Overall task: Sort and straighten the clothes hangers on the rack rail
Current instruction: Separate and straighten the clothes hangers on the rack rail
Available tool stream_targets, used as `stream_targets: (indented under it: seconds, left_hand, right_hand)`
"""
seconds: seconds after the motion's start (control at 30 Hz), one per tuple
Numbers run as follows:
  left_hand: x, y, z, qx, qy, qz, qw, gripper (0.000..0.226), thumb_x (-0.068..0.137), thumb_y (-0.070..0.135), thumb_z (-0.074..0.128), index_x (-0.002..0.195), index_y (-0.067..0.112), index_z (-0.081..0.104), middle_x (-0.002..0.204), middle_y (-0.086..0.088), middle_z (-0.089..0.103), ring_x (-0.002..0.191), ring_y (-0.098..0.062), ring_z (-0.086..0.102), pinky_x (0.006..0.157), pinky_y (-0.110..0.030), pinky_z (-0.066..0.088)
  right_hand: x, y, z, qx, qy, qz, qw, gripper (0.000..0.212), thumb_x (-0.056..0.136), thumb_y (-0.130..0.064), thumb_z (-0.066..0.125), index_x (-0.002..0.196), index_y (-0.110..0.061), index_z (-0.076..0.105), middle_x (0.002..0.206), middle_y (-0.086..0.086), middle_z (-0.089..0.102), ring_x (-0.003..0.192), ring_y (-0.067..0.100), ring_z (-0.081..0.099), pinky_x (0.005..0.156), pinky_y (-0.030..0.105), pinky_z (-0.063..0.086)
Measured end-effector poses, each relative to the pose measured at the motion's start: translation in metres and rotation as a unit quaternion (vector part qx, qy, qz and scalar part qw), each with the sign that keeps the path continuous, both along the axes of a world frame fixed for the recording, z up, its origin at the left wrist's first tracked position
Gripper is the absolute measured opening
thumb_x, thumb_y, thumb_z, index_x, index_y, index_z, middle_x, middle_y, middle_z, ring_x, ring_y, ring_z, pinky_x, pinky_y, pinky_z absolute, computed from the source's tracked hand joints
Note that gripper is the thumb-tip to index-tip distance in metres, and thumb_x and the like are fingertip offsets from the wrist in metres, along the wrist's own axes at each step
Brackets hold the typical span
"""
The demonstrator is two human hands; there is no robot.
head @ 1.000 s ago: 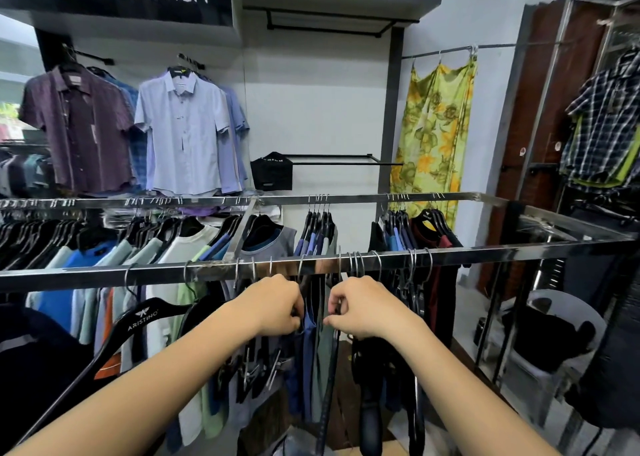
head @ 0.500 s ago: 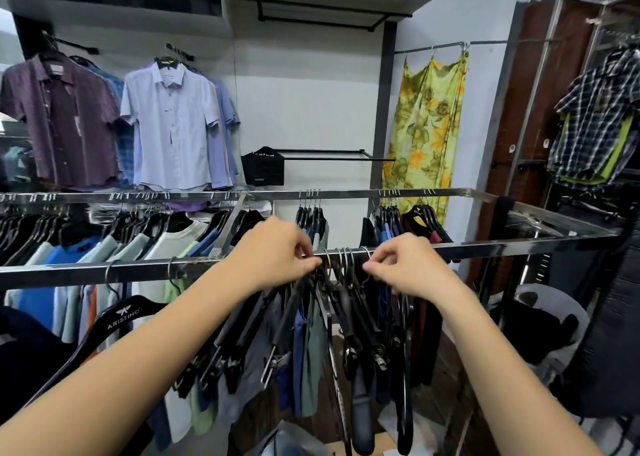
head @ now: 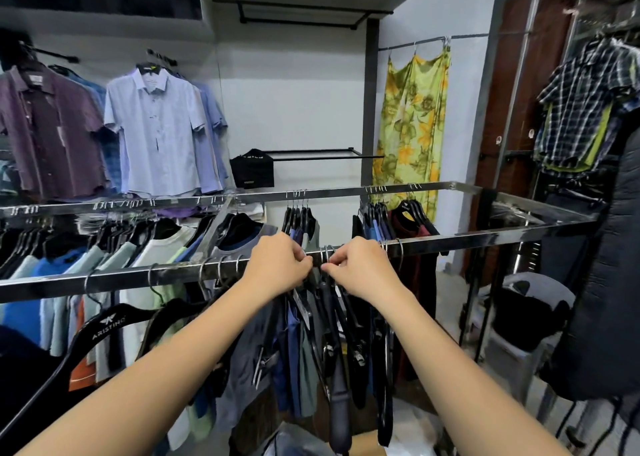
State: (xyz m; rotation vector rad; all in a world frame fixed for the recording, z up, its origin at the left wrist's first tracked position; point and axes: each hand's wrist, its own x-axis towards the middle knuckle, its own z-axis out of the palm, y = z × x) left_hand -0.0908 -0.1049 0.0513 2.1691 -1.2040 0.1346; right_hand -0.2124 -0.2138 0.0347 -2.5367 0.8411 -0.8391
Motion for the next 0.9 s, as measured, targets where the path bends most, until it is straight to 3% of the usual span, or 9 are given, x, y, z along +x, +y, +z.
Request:
stream_targets:
  seconds: [0.17,0.27,0.37,0.5,0.6,0.7,0.9]
  left_hand:
    - [-0.001,0.009,0.003,-0.022,0.009,-0.011,1.000,0.022,0.084,0.025,0.061,0.071,0.015,0.076,0.067,-0.008,0.075,0.069,-0.030,0.070,0.070,-0.035,0.060]
    - [-0.001,0.017,0.010,-0.041,0.004,-0.015,0.999,0.022,0.084,0.024,0.060,0.071,0.014,0.076,0.063,-0.005,0.075,0.048,-0.019,0.059,0.063,-0.028,0.057]
    - [-0.001,0.025,0.016,-0.049,-0.003,-0.022,0.999,0.022,0.083,0.024,0.062,0.067,0.014,0.074,0.058,-0.002,0.073,0.044,-0.009,0.056,0.063,-0.025,0.056]
    - [0.002,0.039,0.022,-0.031,-0.005,-0.039,0.999,0.021,0.080,0.024,0.064,0.063,0.015,0.073,0.053,0.000,0.072,0.039,-0.001,0.054,0.053,-0.017,0.046]
    - [0.006,0.048,0.027,-0.007,0.009,-0.052,0.999,0.021,0.080,0.026,0.065,0.063,0.017,0.073,0.051,0.004,0.071,0.043,-0.009,0.061,0.045,-0.014,0.047]
    - [0.007,0.058,0.031,0.013,0.014,-0.070,0.997,0.022,0.080,0.029,0.065,0.064,0.016,0.073,0.051,0.004,0.071,0.055,-0.022,0.071,0.049,-0.024,0.055]
    - [0.005,0.089,0.032,0.028,0.009,-0.088,0.996,0.023,0.082,0.031,0.066,0.064,0.018,0.071,0.053,0.005,0.072,0.054,-0.011,0.069,0.059,-0.026,0.056]
  right_hand:
    - [0.004,-0.004,-0.005,0.026,-0.020,-0.002,0.999,0.017,0.089,-0.034,0.075,0.082,-0.020,0.082,0.053,-0.010,0.061,0.068,0.016,0.064,0.070,0.026,0.048]
    - [0.003,-0.008,-0.004,0.077,-0.051,0.018,0.996,0.016,0.090,-0.031,0.076,0.081,-0.019,0.081,0.060,0.000,0.073,0.048,0.005,0.059,0.063,0.023,0.050]
    - [-0.001,-0.011,-0.002,0.116,-0.072,0.029,0.990,0.019,0.090,-0.029,0.076,0.073,-0.022,0.076,0.062,0.003,0.076,0.034,-0.001,0.053,0.054,0.020,0.044]
    - [-0.009,-0.009,0.004,0.138,-0.073,0.042,0.987,0.020,0.090,-0.030,0.076,0.071,-0.021,0.076,0.063,0.005,0.077,0.036,0.005,0.056,0.048,0.015,0.044]
    - [-0.017,0.001,0.010,0.132,-0.049,0.061,0.988,0.022,0.089,-0.031,0.076,0.068,-0.022,0.074,0.059,-0.003,0.075,0.039,0.005,0.059,0.051,0.018,0.047]
    - [-0.025,0.017,0.017,0.129,-0.030,0.090,0.987,0.022,0.088,-0.033,0.077,0.069,-0.023,0.075,0.060,-0.006,0.076,0.041,0.004,0.061,0.054,0.021,0.049]
    - [-0.038,0.056,0.022,0.150,-0.019,0.156,0.976,0.026,0.086,-0.033,0.079,0.066,-0.017,0.075,0.057,-0.003,0.075,0.043,0.009,0.060,0.049,0.023,0.049]
